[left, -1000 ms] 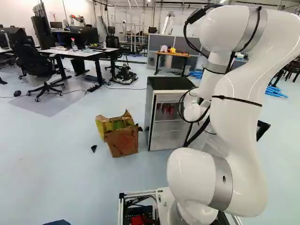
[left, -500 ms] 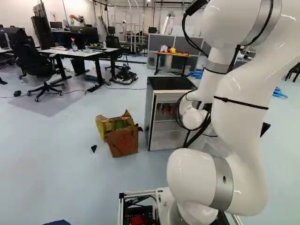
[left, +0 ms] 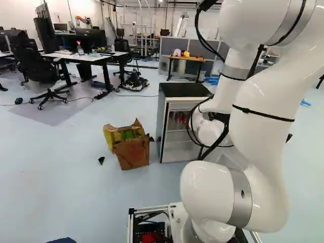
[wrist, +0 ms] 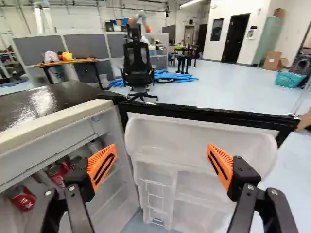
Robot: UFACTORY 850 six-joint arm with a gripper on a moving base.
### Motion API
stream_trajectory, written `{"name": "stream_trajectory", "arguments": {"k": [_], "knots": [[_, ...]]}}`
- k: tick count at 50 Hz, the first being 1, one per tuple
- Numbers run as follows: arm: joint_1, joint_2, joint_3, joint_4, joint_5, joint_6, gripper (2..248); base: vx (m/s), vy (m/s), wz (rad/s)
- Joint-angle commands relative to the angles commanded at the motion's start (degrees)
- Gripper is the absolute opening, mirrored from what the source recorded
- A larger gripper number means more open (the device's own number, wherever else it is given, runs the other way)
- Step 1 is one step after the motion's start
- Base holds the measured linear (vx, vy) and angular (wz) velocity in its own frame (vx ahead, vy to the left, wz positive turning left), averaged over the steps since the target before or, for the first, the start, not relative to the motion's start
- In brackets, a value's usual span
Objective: Grab a drink from the fridge
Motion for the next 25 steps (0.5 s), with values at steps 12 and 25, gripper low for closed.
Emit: {"name": "stream_trajectory", "arguments": {"k": [12,25], "knots": [[0.0,0.0,0.0,-7.24,0.0,0.0,247,0.0,0.0,0.0],[0.0,-0.69,-0.14,-15.07,0.0,0.0,247,0.0,0.0,0.0]]}}
